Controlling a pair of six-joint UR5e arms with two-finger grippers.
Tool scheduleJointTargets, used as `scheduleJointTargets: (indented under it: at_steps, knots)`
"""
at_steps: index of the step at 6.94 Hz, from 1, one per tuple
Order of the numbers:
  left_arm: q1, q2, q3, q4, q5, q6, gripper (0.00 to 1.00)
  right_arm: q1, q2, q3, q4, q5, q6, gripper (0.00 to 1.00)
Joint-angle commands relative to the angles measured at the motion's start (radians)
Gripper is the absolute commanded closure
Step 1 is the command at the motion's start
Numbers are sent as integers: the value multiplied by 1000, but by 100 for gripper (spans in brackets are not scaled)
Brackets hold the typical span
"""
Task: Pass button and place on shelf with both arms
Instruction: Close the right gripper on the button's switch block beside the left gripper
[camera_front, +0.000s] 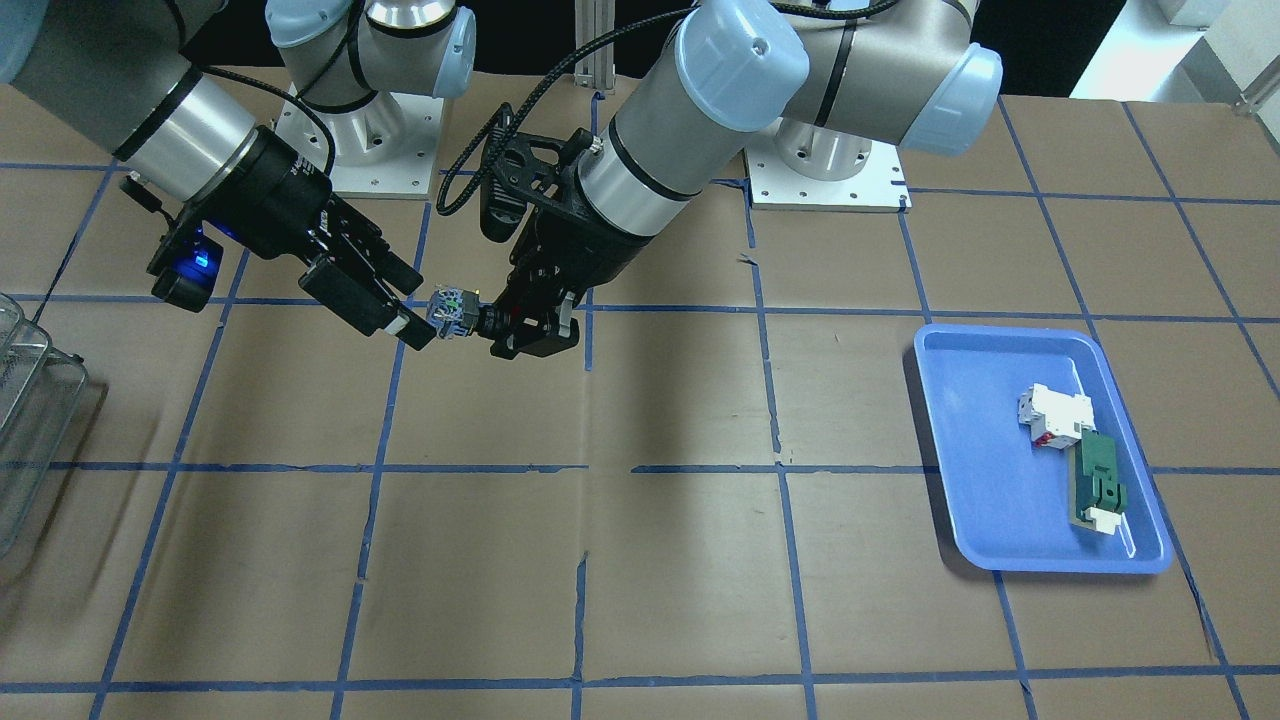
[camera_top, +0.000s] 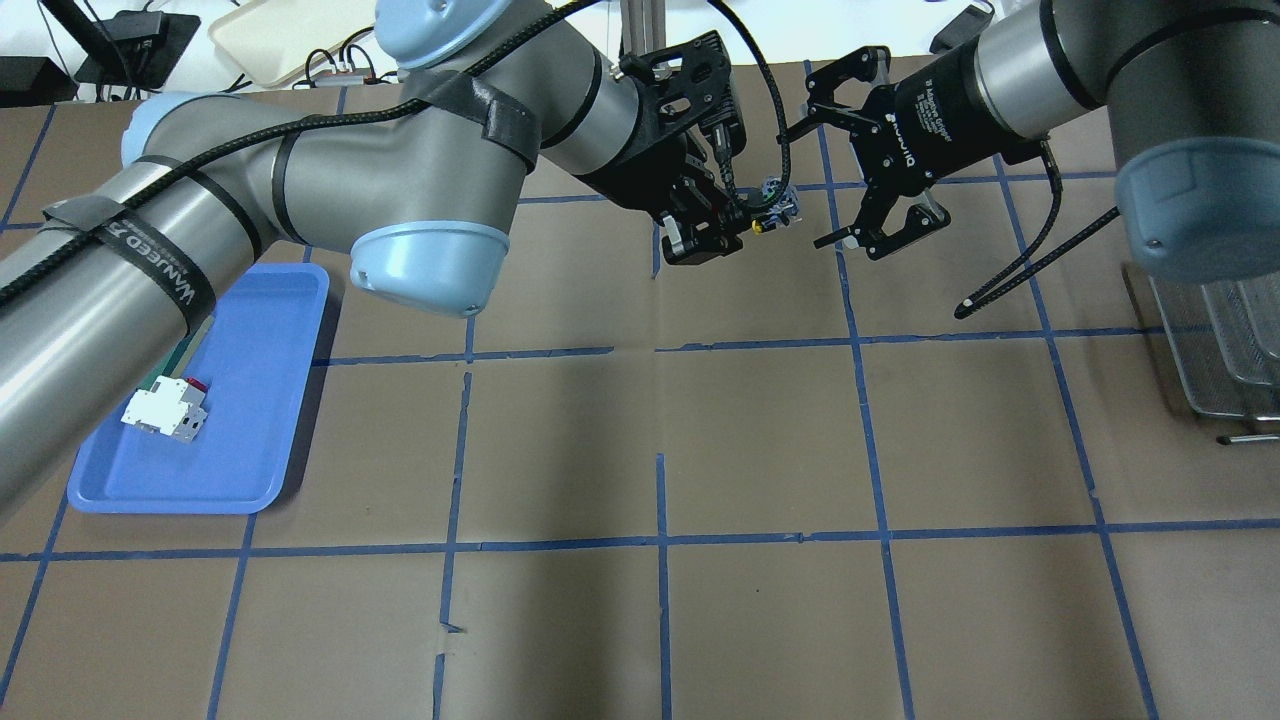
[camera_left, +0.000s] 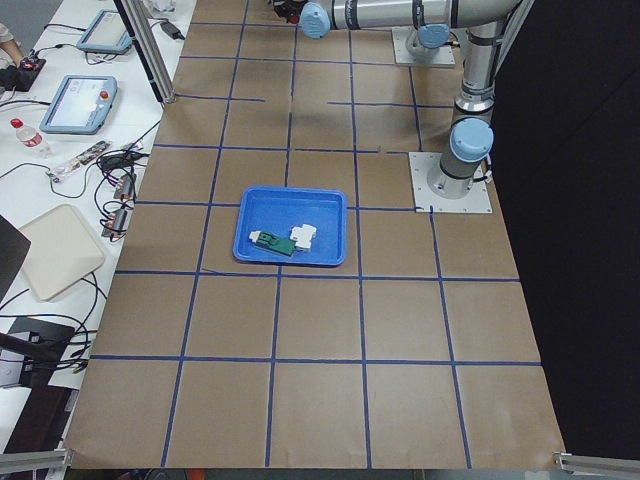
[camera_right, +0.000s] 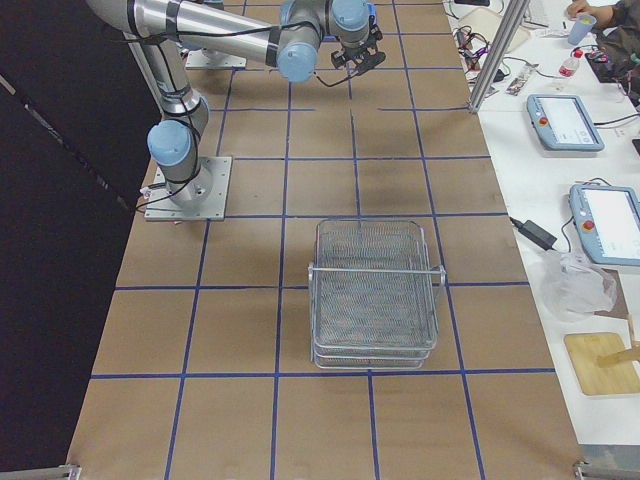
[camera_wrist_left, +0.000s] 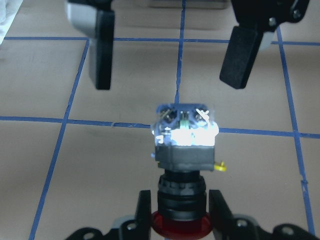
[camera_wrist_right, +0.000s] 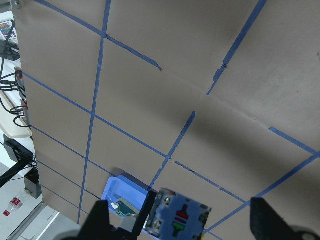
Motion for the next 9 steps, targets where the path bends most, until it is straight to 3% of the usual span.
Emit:
scheduleJointTargets:
  at_steps: [1,4,6,9]
  knots:
    - [0,0,0,13,-2,-27,100,20,20,0,-11,1,38,0]
    - [-2,17,0,13,-3,-27,100,29,25,0,-12,-1,66,0]
    - [-2,17,0,13,-3,-29,100,29,23,-1,-12,1,65,9]
    - [-3,12,0,13,-2,-29,100,29,20,-6,-12,36,65,6]
